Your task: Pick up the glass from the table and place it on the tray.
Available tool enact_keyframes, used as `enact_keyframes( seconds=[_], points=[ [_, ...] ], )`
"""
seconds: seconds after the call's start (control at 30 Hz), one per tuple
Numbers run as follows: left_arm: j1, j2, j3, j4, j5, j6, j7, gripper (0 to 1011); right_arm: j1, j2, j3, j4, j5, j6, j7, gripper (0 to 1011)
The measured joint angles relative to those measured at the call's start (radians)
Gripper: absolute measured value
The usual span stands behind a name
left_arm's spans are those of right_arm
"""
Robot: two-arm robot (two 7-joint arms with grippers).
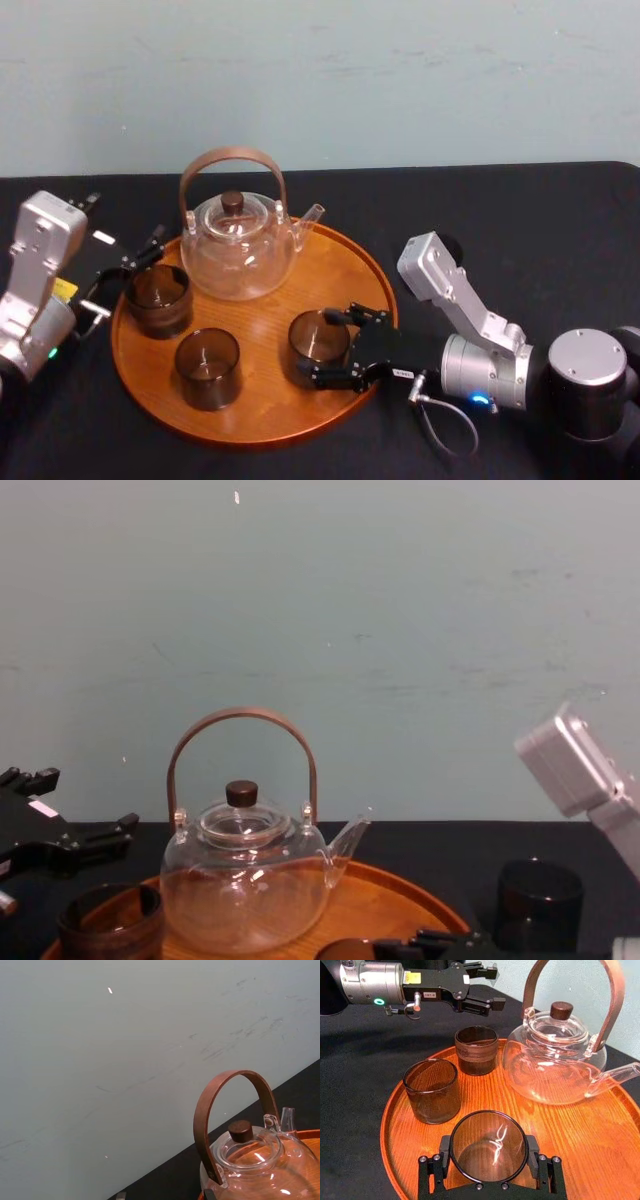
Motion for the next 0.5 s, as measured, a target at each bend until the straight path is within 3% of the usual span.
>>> enact_keyframes(
  seconds=[0.5],
  points=[
    [0.000, 0.000, 0.000, 0.000, 0.000, 0.000, 0.000, 1001, -0.003, 0.003, -0.008, 0.000, -0.007, 0.011, 0.000, 904]
  ],
)
